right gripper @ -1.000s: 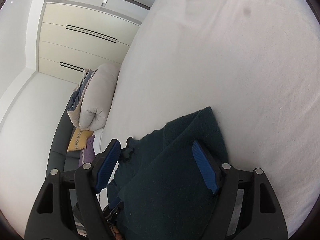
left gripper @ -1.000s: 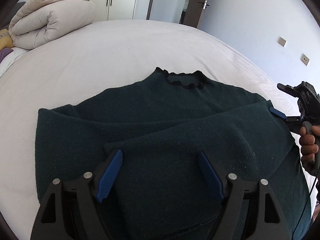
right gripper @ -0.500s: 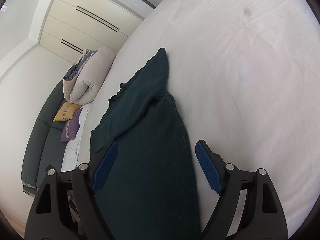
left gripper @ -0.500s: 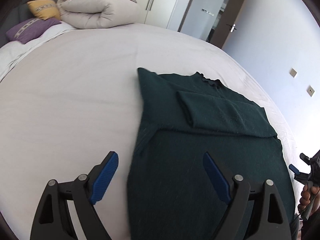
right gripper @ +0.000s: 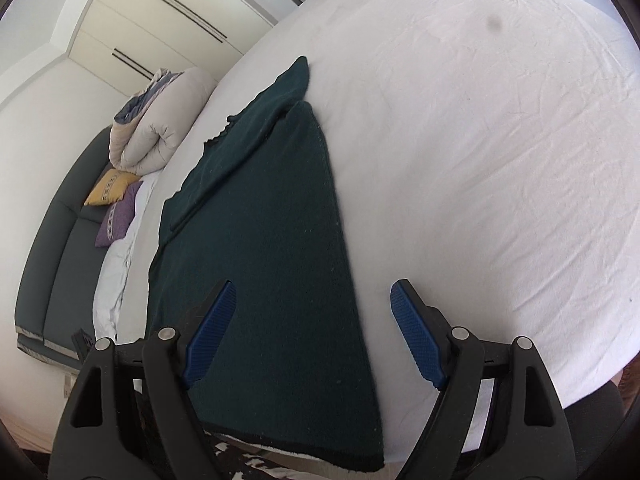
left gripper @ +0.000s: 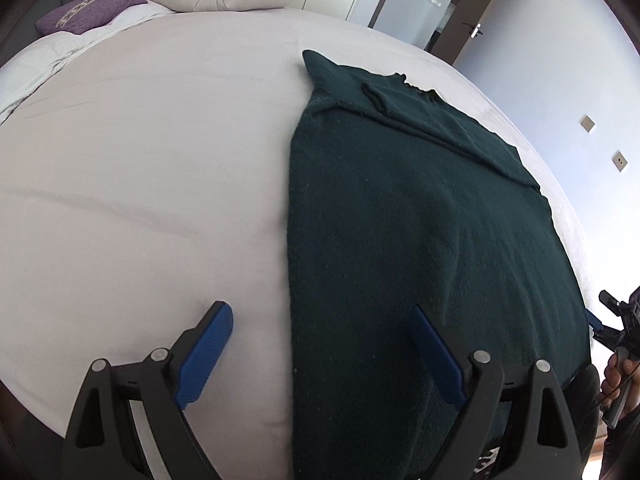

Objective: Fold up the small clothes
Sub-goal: 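Grasp the sweater hem with both grippers side by side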

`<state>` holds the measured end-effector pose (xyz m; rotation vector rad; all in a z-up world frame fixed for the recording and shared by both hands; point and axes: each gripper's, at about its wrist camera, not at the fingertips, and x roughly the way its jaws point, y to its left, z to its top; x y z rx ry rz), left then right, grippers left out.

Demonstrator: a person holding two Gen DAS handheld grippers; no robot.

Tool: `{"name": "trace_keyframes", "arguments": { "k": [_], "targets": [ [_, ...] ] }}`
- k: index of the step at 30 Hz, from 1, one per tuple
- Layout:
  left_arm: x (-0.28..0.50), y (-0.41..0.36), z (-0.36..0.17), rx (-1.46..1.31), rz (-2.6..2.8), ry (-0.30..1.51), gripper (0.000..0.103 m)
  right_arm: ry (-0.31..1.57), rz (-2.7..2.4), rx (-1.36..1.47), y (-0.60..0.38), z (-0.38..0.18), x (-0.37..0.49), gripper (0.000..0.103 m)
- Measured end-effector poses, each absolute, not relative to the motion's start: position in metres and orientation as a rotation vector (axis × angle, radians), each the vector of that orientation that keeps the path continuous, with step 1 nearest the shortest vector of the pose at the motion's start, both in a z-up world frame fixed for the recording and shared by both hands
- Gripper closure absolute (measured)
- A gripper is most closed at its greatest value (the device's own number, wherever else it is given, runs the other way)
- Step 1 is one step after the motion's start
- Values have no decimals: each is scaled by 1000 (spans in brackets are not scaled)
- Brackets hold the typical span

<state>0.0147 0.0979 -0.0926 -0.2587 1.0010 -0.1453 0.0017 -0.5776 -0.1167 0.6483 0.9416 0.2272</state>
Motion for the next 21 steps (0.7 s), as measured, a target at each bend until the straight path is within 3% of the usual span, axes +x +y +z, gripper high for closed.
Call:
{"name": "trace_keyframes", "arguments": {
  "k": [5, 10, 13, 18, 21],
  "targets": [
    [11, 92, -93, -220, -145, 1049, 16, 984, 282, 607, -561, -118, -17, 24],
    [3, 89, -90, -185, -116, 1075, 36, 1007, 297, 627, -564, -117, -29, 24],
    [1, 88, -89, -182, -113, 1086, 42, 1029, 305, 612, -563, -115, -30, 24],
    [-1, 80, -87, -168, -100, 1107, 44, 1049, 310, 599, -560, -113, -30, 24],
    [-1, 77, -87, -167, -98, 1116, 39, 1049, 309, 602, -560, -113, -29, 24]
  ]
}}
